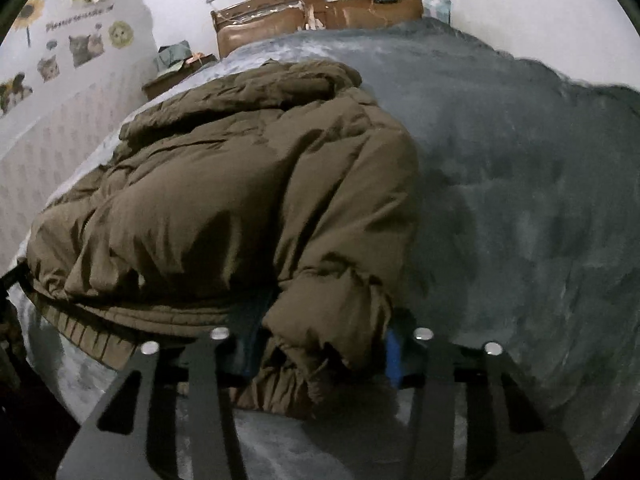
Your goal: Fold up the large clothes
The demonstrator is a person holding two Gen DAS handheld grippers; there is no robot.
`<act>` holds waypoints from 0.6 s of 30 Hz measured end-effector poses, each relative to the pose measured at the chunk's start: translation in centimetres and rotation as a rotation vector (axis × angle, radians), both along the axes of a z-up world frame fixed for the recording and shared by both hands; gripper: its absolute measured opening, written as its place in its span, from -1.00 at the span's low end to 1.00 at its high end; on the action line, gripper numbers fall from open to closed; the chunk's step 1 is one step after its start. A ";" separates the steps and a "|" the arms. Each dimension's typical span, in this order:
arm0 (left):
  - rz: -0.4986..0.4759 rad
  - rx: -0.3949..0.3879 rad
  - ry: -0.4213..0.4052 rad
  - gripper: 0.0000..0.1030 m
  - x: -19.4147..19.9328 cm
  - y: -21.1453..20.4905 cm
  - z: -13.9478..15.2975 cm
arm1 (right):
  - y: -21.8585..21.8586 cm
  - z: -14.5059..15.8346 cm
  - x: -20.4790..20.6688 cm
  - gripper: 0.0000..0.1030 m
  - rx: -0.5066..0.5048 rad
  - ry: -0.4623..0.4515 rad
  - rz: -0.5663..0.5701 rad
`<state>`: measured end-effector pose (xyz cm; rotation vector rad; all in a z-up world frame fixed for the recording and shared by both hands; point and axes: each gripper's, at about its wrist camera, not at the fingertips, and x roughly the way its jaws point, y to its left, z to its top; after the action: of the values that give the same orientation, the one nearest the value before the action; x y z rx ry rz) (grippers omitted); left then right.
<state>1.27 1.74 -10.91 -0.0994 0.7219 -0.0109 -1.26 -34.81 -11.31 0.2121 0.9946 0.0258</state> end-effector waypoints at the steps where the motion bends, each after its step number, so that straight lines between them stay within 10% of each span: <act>1: 0.005 0.001 0.002 0.47 0.0 -0.2 -0.1 | 0.2 0.1 0.0 -0.13 -0.008 -0.001 0.004; 11: -0.047 0.073 0.006 -0.34 -0.8 -2.1 0.9 | -0.8 1.2 -0.2 -0.42 0.036 -0.018 0.024; 18: -0.089 0.078 -0.030 -0.51 -1.7 -2.4 3.5 | -0.9 4.8 -0.5 -0.55 0.022 -0.104 0.041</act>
<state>-0.47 -0.65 -7.43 0.0077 0.6957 -0.0688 -1.76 -35.75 -6.56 0.2087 0.8951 0.0844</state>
